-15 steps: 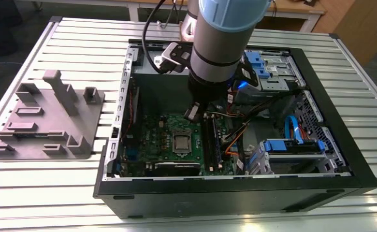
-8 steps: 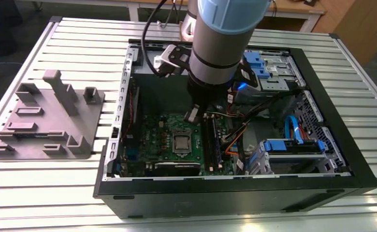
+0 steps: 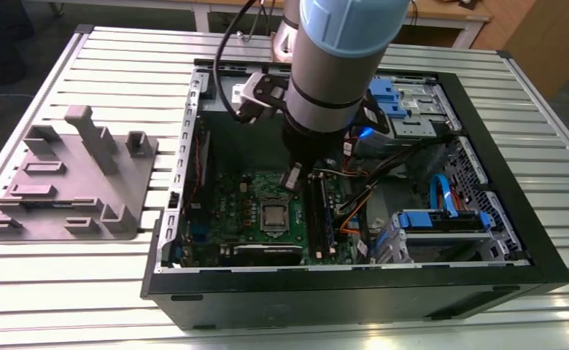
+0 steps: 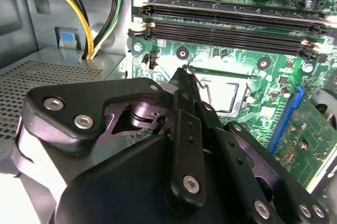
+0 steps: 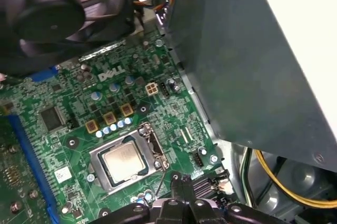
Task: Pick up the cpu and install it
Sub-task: 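Install the first cpu locking lever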
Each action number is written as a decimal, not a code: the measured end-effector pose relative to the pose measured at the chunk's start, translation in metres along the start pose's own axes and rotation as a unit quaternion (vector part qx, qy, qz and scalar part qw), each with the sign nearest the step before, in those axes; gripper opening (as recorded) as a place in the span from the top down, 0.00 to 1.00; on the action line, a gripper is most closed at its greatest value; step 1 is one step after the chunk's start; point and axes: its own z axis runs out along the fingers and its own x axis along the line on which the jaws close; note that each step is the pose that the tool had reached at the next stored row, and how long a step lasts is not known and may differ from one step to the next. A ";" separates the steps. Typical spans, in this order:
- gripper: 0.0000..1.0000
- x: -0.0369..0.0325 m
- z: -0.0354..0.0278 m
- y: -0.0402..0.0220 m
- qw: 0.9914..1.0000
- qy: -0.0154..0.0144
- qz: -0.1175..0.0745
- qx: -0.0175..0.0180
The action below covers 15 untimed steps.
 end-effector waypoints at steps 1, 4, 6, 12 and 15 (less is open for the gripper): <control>0.90 0.0005 -0.0001 -0.0002 1.000 0.000 -0.002 0.000; 0.90 0.0007 -0.0001 -0.0003 1.000 0.000 -0.003 0.000; 0.90 0.0008 -0.0001 -0.0003 1.000 0.000 -0.003 0.000; 0.90 0.0024 -0.0004 -0.0011 1.000 0.000 -0.003 0.000; 0.90 0.0026 -0.0004 -0.0012 1.000 0.000 -0.003 0.000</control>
